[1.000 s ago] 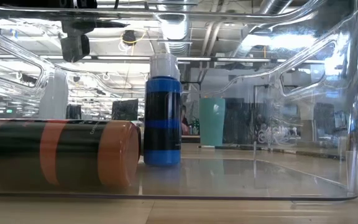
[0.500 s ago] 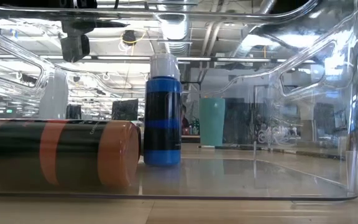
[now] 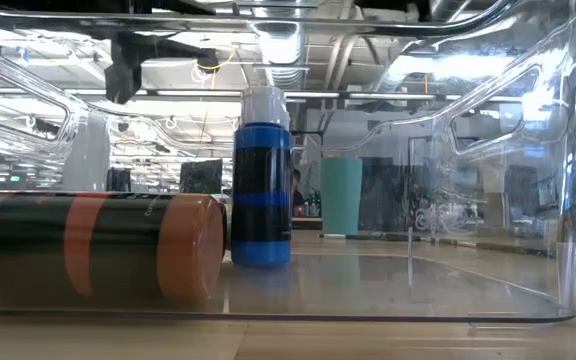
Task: Pick & Place Paint Supplies
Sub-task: Put the silver paint brush into the green cup
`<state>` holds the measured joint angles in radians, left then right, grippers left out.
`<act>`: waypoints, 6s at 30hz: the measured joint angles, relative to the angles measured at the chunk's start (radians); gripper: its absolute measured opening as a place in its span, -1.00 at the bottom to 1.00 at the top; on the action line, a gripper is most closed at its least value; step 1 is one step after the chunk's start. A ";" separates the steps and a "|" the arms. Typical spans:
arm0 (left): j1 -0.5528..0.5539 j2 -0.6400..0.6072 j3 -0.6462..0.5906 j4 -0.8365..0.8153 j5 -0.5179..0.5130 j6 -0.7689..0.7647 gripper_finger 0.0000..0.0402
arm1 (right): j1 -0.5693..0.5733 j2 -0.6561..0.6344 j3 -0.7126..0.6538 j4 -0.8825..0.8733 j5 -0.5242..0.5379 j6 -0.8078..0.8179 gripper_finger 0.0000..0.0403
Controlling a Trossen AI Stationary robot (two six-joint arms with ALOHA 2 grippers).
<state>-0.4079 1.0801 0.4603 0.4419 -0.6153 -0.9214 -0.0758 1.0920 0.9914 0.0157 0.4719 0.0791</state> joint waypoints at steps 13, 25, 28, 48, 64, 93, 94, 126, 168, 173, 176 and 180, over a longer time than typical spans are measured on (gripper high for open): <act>0.109 0.000 0.000 0.000 -0.043 -0.002 -0.51 | -0.348 0.176 -0.097 0.466 -0.444 -0.048 -1.00; 0.180 0.000 0.000 -0.054 0.004 -0.019 -0.51 | -0.385 0.271 -0.301 0.805 -0.402 -0.054 -1.00; 0.195 0.000 -0.002 -0.082 0.043 -0.054 -0.51 | -0.385 0.271 -0.347 0.834 -0.386 -0.060 -1.00; 0.219 0.000 -0.081 -0.082 0.073 -0.168 -0.51 | -0.391 0.395 -0.506 1.079 -0.309 -0.036 -1.00; 0.233 0.000 -0.081 -0.083 0.098 -0.161 -0.51 | -0.390 0.532 -0.504 1.212 -0.310 0.001 -0.85; 0.234 0.000 -0.081 -0.081 0.099 -0.161 -0.51 | -0.352 0.084 -0.499 1.042 -0.393 0.330 -0.46; 0.234 0.000 -0.081 -0.081 0.101 -0.161 -0.51 | -0.340 0.050 -0.499 1.000 -0.404 0.359 -0.46; 0.185 0.000 -0.080 -0.055 0.127 -0.157 -0.51 | -0.150 0.031 -0.499 -0.150 -0.144 0.625 -0.46; 0.186 0.000 -0.080 -0.037 0.092 -0.144 -0.51 | -0.100 0.417 -0.496 0.089 -0.418 0.469 -0.46; 0.186 0.000 -0.080 -0.037 0.092 -0.131 -0.51 | -0.062 0.416 -0.483 0.093 -0.450 0.468 -0.46; 0.186 0.000 -0.080 -0.037 0.092 -0.131 -0.51 | -0.037 0.416 -0.481 0.095 -0.457 0.468 -0.46; 0.187 0.000 -0.080 -0.037 0.099 -0.131 -0.51 | -0.011 0.416 -0.481 0.095 -0.460 0.474 -0.46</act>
<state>-0.2213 1.0798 0.3801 0.4049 -0.5161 -1.0519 -0.0869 1.5082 0.5106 0.1109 0.0119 0.5529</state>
